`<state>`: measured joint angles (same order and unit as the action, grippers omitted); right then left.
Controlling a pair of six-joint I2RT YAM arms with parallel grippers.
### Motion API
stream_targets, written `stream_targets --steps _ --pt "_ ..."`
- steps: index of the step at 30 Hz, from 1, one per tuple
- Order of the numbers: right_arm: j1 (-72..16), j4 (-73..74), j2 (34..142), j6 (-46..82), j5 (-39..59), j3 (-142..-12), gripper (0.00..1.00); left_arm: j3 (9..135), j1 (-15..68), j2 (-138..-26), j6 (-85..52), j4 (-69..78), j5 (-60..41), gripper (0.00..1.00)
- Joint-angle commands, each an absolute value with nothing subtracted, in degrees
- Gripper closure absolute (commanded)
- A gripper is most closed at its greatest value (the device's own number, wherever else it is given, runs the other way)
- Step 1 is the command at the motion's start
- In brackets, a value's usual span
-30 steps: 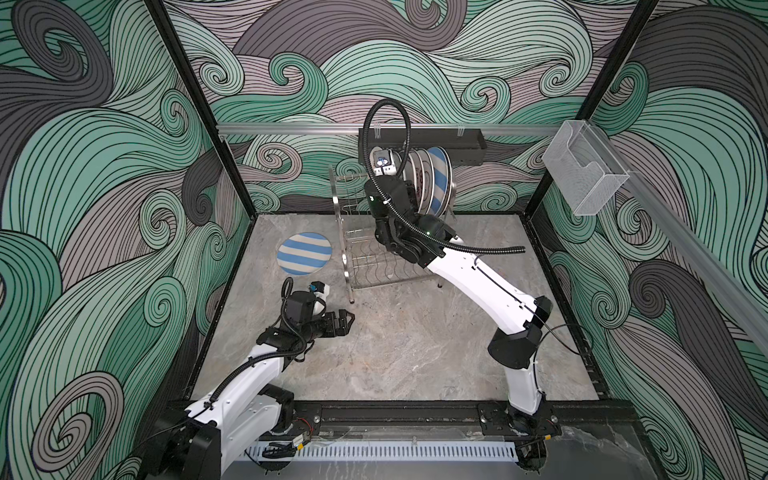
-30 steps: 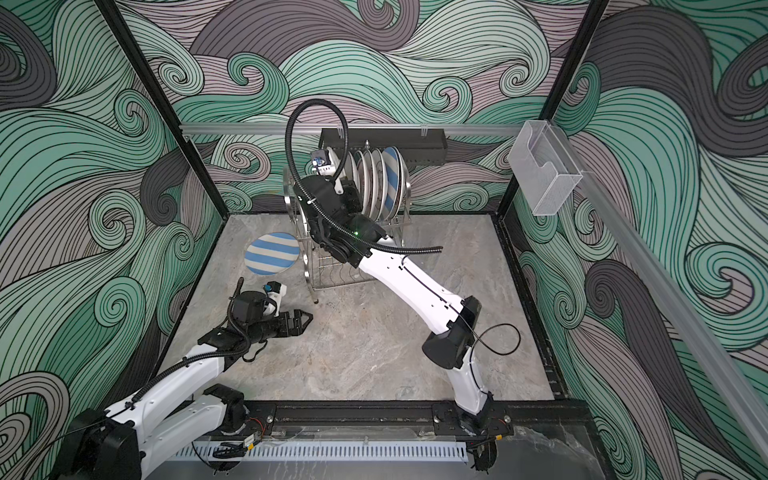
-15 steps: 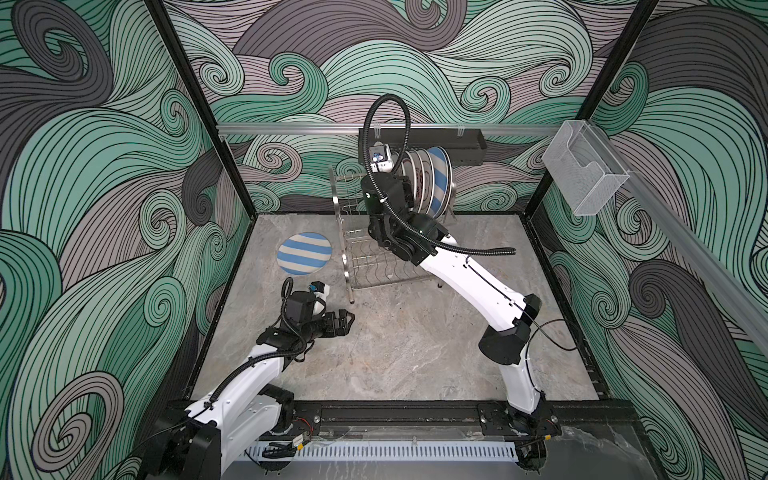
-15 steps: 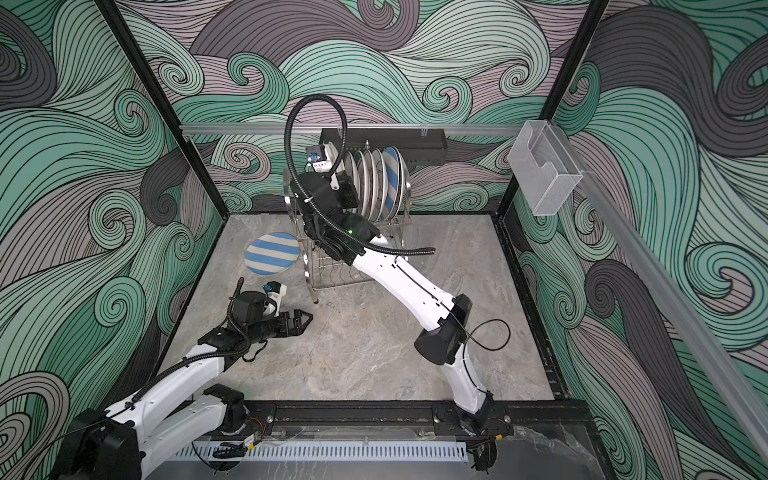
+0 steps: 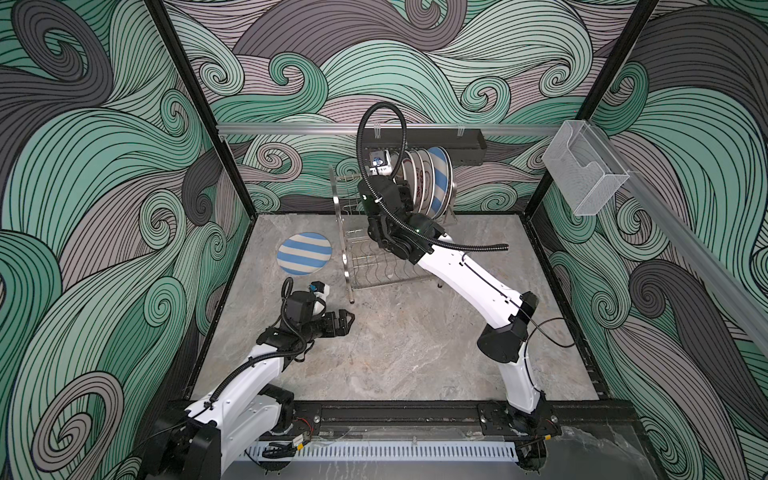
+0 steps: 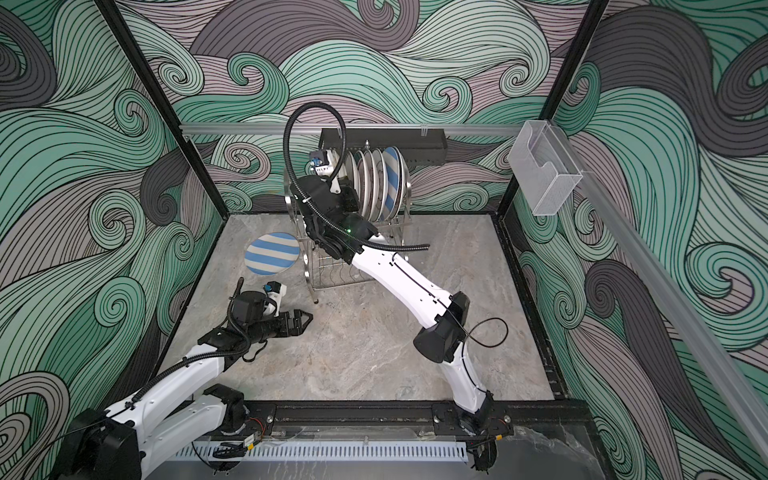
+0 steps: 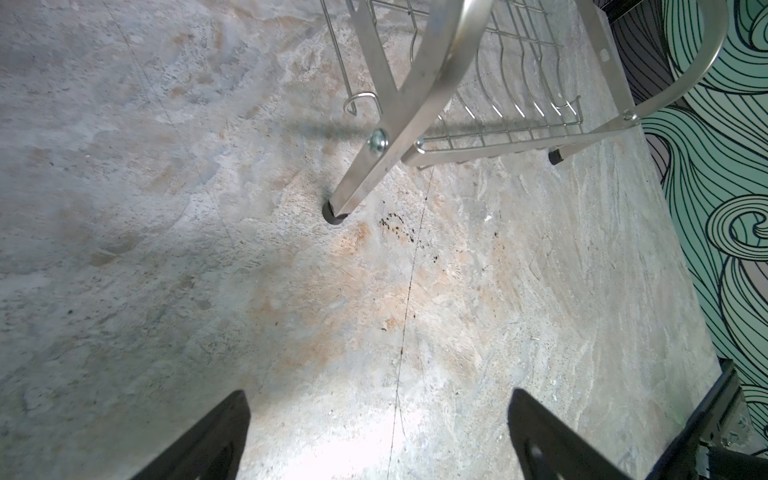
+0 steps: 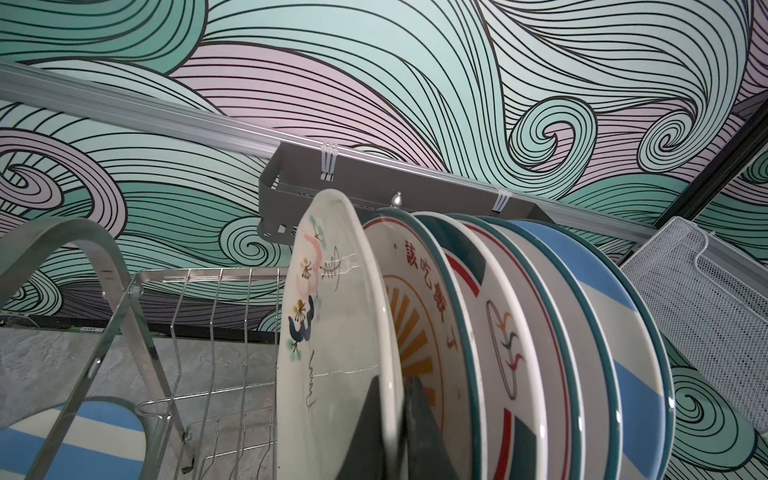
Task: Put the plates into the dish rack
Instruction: 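Lower the floral plate into the rack slot nearest the robot with the right gripper, then open the right gripper and withdraw it while the left gripper reaches toward the striped plate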
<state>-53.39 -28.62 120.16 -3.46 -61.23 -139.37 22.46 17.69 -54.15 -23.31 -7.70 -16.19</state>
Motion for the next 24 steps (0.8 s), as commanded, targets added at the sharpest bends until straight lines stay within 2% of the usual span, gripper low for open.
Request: stream_targets --steps 1,4,6,19,24 --pt "-53.17 -26.36 118.7 -0.97 -61.79 -140.34 1.0 22.59 17.32 -54.36 -22.59 -7.43 -16.35 0.01" --pt "-53.17 -27.21 119.0 -0.77 -61.35 -140.96 1.0 22.6 17.32 -54.39 -22.64 -7.4 -16.35 0.01" --pt "-53.17 -27.87 119.2 -0.79 -61.09 -141.67 0.88 22.65 17.31 -54.38 -22.59 -7.42 -16.35 0.01" --pt "-53.82 -30.99 116.43 -2.98 -57.41 -144.39 0.62 22.79 17.35 -54.25 -22.94 -7.97 -14.82 0.01" --pt "-54.42 -37.86 110.71 -1.98 -49.73 -144.38 0.49 23.19 17.29 -53.0 -23.67 -9.63 -11.8 0.01"
